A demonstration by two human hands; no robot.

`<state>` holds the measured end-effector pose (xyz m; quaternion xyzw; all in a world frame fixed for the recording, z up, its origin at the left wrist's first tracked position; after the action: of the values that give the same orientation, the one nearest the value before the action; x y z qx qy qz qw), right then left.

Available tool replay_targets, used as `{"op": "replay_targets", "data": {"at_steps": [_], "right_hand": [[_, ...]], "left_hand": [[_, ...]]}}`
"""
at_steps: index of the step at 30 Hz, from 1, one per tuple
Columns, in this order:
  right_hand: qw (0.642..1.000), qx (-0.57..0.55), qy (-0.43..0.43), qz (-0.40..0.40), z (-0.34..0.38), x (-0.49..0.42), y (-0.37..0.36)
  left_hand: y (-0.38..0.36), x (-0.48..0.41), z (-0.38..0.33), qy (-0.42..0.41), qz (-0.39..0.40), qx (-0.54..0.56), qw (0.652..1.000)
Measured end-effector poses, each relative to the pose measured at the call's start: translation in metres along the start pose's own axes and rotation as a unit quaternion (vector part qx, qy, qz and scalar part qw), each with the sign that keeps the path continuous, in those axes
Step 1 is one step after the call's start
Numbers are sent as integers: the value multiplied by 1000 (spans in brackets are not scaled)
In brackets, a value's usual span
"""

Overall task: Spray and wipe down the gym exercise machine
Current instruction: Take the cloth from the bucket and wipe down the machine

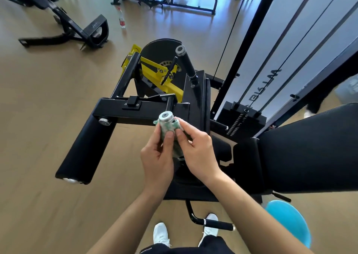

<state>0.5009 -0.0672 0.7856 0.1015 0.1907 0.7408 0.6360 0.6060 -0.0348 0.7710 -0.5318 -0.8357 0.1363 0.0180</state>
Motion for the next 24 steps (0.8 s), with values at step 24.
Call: {"op": "replay_targets", "data": {"at_steps": [24], "right_hand": [[1000,10,-1,-6,-13,13,7]], "left_hand": [[10,-8,2,-2,17,-35,999]]}}
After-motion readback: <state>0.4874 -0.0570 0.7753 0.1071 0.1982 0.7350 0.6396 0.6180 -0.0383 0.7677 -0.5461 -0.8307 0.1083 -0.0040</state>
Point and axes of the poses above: each hand's wrist, its own x-axis away from the middle knuckle, its own y-axis out of the back of the hand, z = x × y, the point moved 1 cm from there along -x, towards the middle knuckle, and after that the axes turned 11 degrees about x, right-handed, at the moved point
